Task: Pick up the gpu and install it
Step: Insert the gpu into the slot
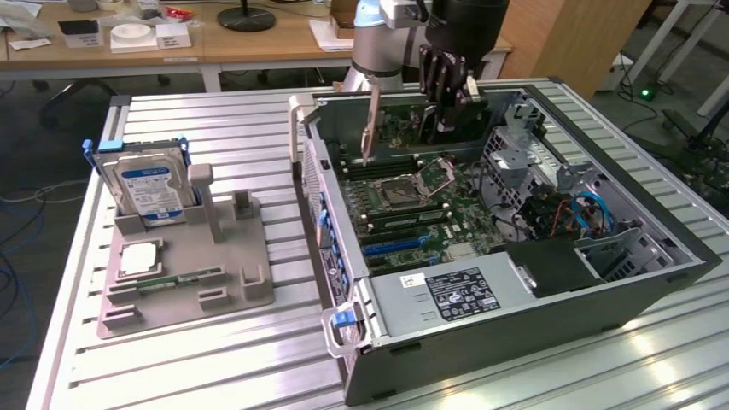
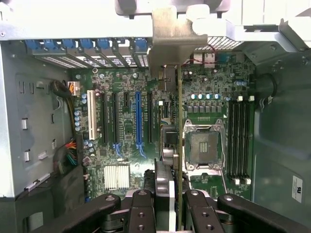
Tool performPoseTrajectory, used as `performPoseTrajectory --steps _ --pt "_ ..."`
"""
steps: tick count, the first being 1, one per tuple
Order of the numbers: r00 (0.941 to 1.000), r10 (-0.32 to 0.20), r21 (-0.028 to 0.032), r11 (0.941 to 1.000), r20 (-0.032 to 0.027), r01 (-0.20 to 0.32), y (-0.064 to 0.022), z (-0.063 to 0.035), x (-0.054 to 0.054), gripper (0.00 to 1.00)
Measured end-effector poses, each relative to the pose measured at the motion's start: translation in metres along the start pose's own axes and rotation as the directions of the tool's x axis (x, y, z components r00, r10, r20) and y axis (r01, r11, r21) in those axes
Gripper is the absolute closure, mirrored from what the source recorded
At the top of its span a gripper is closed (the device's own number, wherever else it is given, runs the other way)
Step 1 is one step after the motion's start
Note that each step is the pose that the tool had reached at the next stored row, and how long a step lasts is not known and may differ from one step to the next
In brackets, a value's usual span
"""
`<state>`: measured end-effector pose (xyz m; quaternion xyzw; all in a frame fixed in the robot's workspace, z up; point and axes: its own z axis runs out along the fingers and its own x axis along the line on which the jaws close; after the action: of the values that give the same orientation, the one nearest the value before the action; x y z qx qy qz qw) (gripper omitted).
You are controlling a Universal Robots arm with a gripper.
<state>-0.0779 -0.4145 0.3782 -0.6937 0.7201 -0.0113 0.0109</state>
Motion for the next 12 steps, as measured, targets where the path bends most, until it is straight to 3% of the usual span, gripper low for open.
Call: performPoseTrajectory --steps 12 --pt "1.0000 0.000 0.0000 1.0000 0.0000 0.000 0.0002 0.0063 0.0000 0.72"
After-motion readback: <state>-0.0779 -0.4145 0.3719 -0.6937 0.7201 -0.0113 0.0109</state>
